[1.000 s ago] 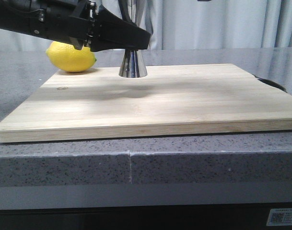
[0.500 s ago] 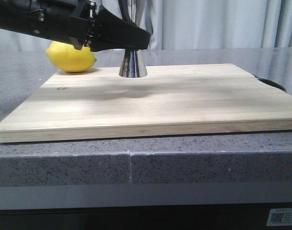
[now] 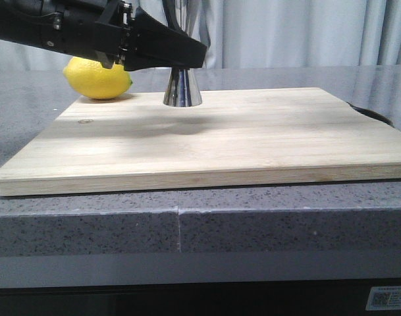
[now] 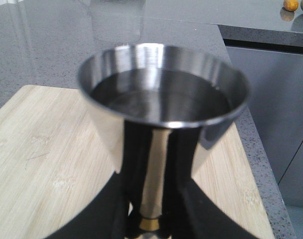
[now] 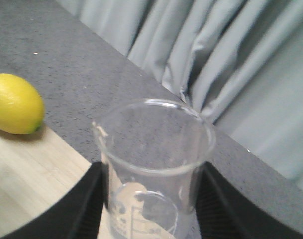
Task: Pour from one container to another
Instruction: 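Carry the emptied beaker back and lower it onto the board with the right gripper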
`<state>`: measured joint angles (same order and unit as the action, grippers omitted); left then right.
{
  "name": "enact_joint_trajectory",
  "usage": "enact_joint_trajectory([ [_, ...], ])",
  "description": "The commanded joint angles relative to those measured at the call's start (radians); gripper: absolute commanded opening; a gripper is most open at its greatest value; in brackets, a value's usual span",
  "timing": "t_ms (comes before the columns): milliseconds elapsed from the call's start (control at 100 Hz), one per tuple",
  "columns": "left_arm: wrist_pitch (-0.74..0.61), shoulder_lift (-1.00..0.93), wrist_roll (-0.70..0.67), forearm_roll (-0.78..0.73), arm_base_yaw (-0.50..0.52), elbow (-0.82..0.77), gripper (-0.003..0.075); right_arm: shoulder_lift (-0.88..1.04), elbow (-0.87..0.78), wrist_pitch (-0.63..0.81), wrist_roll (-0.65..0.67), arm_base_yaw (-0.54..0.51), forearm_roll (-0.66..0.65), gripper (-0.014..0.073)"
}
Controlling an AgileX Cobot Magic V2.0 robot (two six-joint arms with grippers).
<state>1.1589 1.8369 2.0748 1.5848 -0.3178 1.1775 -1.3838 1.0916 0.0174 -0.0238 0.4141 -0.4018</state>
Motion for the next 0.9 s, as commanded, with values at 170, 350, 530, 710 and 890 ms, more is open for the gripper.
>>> enact_joint_trajectory([
  [170, 0.094, -0.057, -0.006, 0.073, -0.010, 0.030, -0.0019, 0.030, -0.034, 0.122, 0.000, -0.095, 0.083, 0.0038],
  [350, 0.094, -0.057, -0.006, 0.066, -0.010, 0.030, -0.0019, 0.030, -0.165, 0.302, 0.000, -0.125, 0.144, 0.0038],
  [530, 0.094, -0.057, -0.006, 0.059, -0.010, 0.030, -0.0019, 0.030, -0.304, 0.497, 0.000, -0.158, 0.163, 0.0038],
  [710, 0.094, -0.057, -0.006, 0.059, -0.010, 0.030, -0.0019, 0.021, -0.421, 0.684, 0.000, -0.192, 0.176, 0.0037],
  [890, 0.094, -0.057, -0.006, 0.059, -0.010, 0.030, -0.0019, -0.047, -0.463, 0.748, 0.000, -0.199, 0.195, 0.0037],
])
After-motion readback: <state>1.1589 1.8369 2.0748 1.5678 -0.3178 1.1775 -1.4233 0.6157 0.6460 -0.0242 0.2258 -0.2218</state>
